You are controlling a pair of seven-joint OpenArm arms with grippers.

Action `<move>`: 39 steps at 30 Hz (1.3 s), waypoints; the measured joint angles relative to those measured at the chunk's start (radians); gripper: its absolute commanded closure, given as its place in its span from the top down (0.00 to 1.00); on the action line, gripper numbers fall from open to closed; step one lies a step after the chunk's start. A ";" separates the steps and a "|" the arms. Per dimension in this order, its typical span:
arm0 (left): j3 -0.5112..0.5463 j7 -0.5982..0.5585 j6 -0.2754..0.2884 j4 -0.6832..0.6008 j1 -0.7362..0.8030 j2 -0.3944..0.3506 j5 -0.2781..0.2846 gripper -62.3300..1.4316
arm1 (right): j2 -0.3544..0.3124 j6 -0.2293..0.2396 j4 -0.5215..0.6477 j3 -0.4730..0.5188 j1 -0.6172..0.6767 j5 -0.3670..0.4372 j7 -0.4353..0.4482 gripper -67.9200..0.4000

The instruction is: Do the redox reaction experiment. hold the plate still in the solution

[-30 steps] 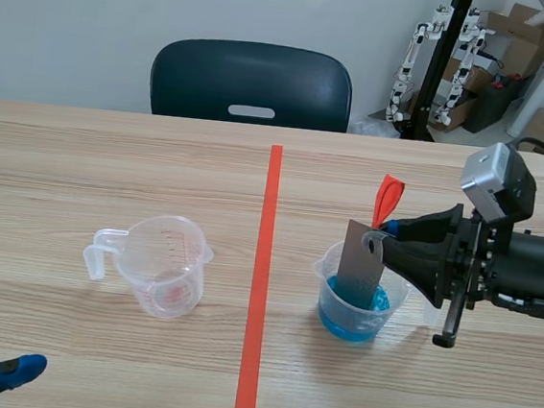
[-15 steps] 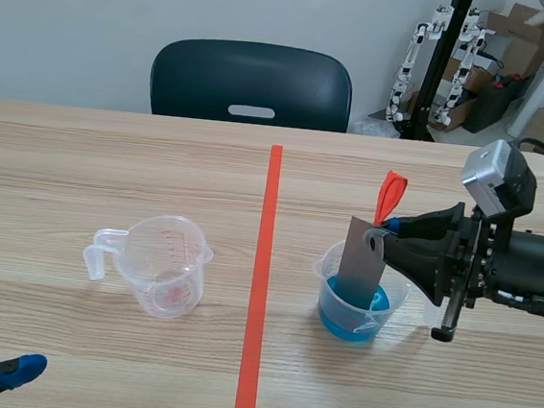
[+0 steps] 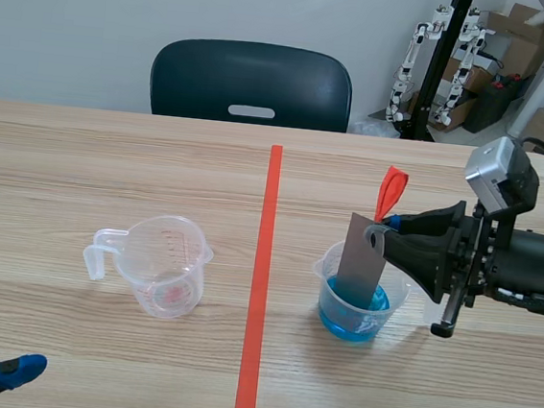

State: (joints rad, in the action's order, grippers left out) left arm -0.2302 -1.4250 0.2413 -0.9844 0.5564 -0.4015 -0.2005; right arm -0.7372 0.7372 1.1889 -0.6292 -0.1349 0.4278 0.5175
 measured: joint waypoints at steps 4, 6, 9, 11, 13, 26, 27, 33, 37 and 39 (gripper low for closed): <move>0.000 0.000 0.000 0.000 0.000 0.000 0.000 0.87 | 0.000 0.000 0.000 0.000 0.000 0.000 -0.008 0.01; 0.000 0.000 0.000 0.000 0.000 0.000 0.000 0.87 | 0.000 0.000 0.000 0.000 0.000 0.000 -0.015 0.01; 0.000 0.000 0.000 0.000 0.000 0.000 0.000 0.87 | 0.000 0.000 0.000 0.000 0.000 0.000 -0.015 0.01; 0.000 0.000 0.000 0.000 0.000 0.000 0.000 0.87 | 0.000 0.000 0.000 0.000 0.000 0.000 -0.015 0.01; 0.000 0.000 0.000 0.000 0.000 0.000 0.000 0.87 | 0.000 0.000 0.000 0.000 0.003 0.001 -0.014 0.01; 0.000 0.000 0.000 0.000 0.000 0.000 0.000 0.87 | 0.000 0.000 0.000 0.000 0.011 0.008 -0.007 0.01; 0.000 0.000 0.000 0.000 0.000 0.000 0.000 0.87 | 0.000 0.000 0.000 0.000 0.011 0.008 -0.007 0.01; 0.000 0.000 0.000 0.000 0.000 0.000 0.000 0.87 | 0.000 0.000 0.000 0.000 0.011 0.008 -0.007 0.01; 0.000 0.000 0.000 0.000 0.000 0.000 0.000 0.87 | 0.000 0.000 0.000 0.000 0.011 0.008 -0.006 0.01; 0.000 0.000 0.000 0.000 0.000 0.000 0.000 0.87 | 0.000 0.000 0.000 0.000 0.011 0.008 -0.006 0.01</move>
State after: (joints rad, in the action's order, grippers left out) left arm -0.2302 -1.4250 0.2413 -0.9844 0.5564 -0.4015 -0.2005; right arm -0.7372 0.7368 1.1889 -0.6292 -0.1234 0.4355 0.5114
